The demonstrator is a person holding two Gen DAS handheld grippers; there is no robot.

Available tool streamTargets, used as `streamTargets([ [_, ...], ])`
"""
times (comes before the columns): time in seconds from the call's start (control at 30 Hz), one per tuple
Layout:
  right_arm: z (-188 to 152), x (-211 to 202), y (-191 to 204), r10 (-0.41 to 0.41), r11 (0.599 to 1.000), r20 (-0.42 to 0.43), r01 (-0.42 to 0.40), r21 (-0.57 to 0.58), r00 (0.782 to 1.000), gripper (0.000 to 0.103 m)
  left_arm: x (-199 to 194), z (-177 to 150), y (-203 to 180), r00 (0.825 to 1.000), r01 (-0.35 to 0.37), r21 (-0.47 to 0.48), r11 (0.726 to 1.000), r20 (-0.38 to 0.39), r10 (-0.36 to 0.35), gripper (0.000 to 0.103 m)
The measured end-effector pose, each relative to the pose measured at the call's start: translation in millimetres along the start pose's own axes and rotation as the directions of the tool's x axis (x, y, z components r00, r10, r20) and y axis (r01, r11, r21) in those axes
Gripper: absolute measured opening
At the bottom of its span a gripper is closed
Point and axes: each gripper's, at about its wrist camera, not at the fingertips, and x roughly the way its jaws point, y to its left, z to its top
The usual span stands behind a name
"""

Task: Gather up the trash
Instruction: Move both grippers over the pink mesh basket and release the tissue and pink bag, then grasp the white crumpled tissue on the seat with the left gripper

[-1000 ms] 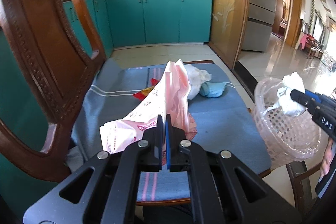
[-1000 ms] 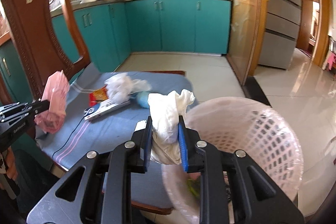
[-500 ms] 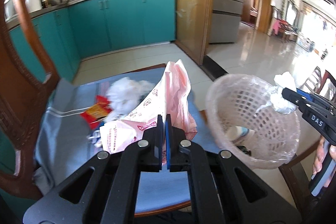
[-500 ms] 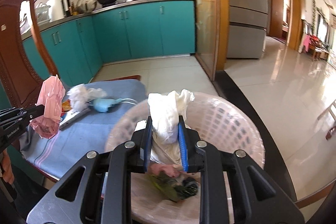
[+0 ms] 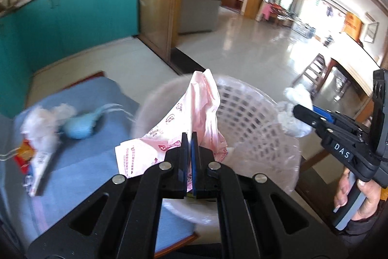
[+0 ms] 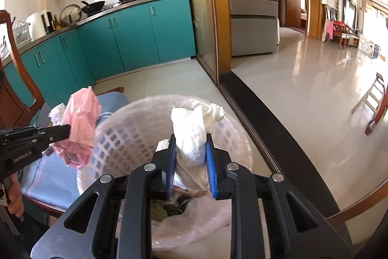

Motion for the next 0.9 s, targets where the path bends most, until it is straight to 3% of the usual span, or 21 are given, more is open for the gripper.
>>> streamTargets([
  [0.17, -5, 9, -1, 0.021, 1.000, -0.029, -0.021, 0.004, 0.999, 0.023, 23, -5, -11, 0.998, 0.028, 0.008, 1.000, -0.057, -0.027, 0.007],
  [0.23, -5, 13, 3, 0.029, 1.000, -0.038, -0.030, -0.004, 0.999, 0.023, 25, -6, -10, 0.998, 0.021, 0.003, 1.000, -0.062, -0.021, 0.013],
  [0.33, -5, 18, 8, 0.039, 0.999, -0.054, -0.040, -0.009, 0.998, 0.025, 20, -8, -2, 0.999, 0.004, -0.008, 1.000, -0.048, -0.004, 0.033],
  [0.47, -5, 23, 14, 0.042, 0.999, -0.059, -0.042, -0.004, 0.997, 0.057, 11, -10, 11, 0.999, -0.024, -0.030, 0.999, -0.027, 0.023, 0.048],
  [0.53, -4, 25, 16, 0.044, 0.999, -0.058, -0.044, -0.002, 0.997, 0.061, 5, -11, 21, 0.999, -0.048, -0.037, 0.998, -0.014, 0.048, 0.053],
  [0.6, -3, 26, 18, 0.045, 0.999, -0.062, -0.046, -0.005, 0.997, 0.061, -4, -7, 38, 0.992, -0.127, -0.032, 0.991, 0.023, 0.128, 0.054],
  [0.67, -2, 26, 22, 0.050, 0.999, -0.060, -0.051, -0.015, 0.997, 0.063, -17, 2, 78, 0.968, -0.239, -0.111, 0.965, 0.052, 0.246, 0.063],
  [0.77, 0, 27, 26, 0.054, 0.998, -0.061, -0.055, -0.027, 0.997, 0.064, -24, 14, 137, 0.931, -0.350, -0.261, 0.900, 0.011, 0.365, 0.091],
  [0.8, 1, 27, 27, 0.057, 0.998, -0.062, -0.059, -0.029, 0.996, 0.064, -22, 17, 159, 0.927, -0.360, -0.297, 0.884, -0.007, 0.375, 0.092],
  [0.9, 7, 32, 36, 0.078, 0.996, -0.066, -0.080, -0.030, 0.995, 0.064, 4, 25, 196, 0.923, -0.385, -0.293, 0.875, -0.103, 0.371, 0.092],
])
